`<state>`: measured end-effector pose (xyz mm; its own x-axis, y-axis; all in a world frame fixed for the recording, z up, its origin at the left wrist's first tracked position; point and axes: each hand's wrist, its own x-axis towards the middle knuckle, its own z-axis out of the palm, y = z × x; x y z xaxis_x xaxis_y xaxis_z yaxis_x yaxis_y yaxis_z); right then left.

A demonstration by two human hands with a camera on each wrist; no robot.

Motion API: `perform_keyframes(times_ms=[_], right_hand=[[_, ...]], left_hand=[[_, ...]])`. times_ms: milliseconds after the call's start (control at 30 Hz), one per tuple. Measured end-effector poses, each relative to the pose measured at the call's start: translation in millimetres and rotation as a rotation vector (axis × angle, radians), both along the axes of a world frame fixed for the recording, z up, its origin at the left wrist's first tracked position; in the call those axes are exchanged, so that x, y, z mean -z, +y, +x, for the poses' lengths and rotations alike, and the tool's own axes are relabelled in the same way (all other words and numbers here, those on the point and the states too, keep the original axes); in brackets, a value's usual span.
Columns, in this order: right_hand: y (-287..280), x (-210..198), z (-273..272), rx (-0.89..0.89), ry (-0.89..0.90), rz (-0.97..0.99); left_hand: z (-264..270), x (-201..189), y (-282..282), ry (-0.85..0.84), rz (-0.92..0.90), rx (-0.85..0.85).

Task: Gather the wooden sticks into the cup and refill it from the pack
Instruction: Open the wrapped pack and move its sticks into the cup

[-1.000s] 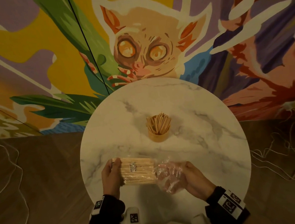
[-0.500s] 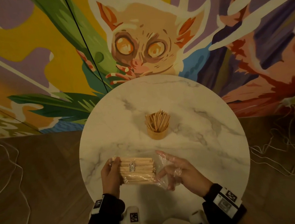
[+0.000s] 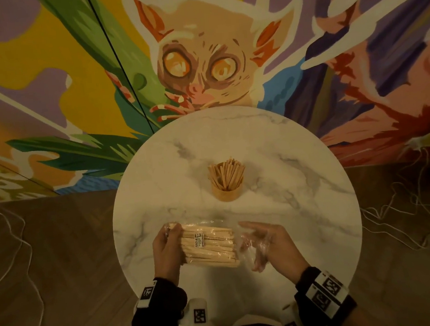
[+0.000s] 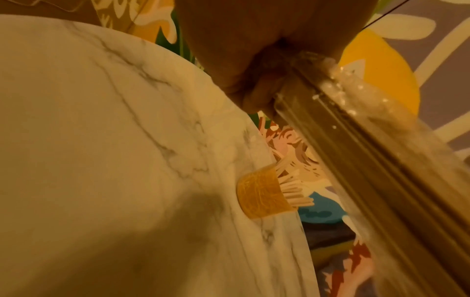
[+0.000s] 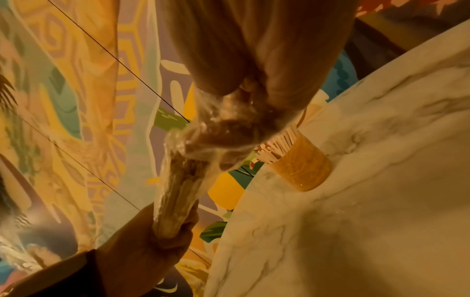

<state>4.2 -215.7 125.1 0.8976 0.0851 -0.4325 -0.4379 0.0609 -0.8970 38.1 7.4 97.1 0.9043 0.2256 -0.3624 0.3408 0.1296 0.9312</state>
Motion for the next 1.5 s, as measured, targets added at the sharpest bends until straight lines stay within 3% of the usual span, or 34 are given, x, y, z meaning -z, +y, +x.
perform_keyframes(times_ms=[133,333,500,600,733,900,1000,1133,1200,1333,1433,1500], right_hand=[[1.3,-5.6,0.2,0.018,0.025,0.015],[-5.0,-3.4,-0.9,-0.007,-0.024,-0.018],[-7.6,5.2,-0.9,-0.013,-0.055,-0.043],[-8.9,6.5,-0.8,0.010,-0.068,-0.030],[-21.1,2.2,3.7,0.050,-0.109,-0.084],[-22.5,-8.7,13.8,-0.005,-0.106,-0.078],[-15.3,-13.4,21.3,-0.003,-0.078,-0.108],[-24.1,-28.5,26.6,-0.004,-0.103,-0.164],[-29.3,-38.7,29.3,-0.031,-0.112,-0.251],[-18.9,-63.6,38.4,-0.235,-0.261,-0.481],[-11.6,-90.5,51.7,-0.398,-0.386,-0.683],[-14.2,-105.5,60.0,-0.437,-0.390,-0.717]], left_hand=[[-4.9,0.7,-12.0,-0.111,0.109,0.089],[-4.2,-8.6,-15.4,-0.222,0.100,0.038],[-7.0,-15.8,-16.1,-0.250,0.154,0.264],[-6.1,-16.7,-15.0,-0.247,0.147,0.269],[1.6,-3.9,-4.6,-0.204,0.087,0.107],[-3.1,9.5,-6.9,-0.020,-0.119,0.217],[-5.6,13.6,-15.8,-0.046,-0.114,0.261],[-0.2,22.6,-8.3,-0.029,-0.145,0.078],[1.8,27.7,-2.1,0.052,-0.215,0.076],[-2.8,31.6,-12.2,0.190,-0.311,0.263],[-7.6,35.7,-23.7,0.284,-0.423,0.286],[-8.2,37.1,-27.1,0.326,-0.479,0.276]])
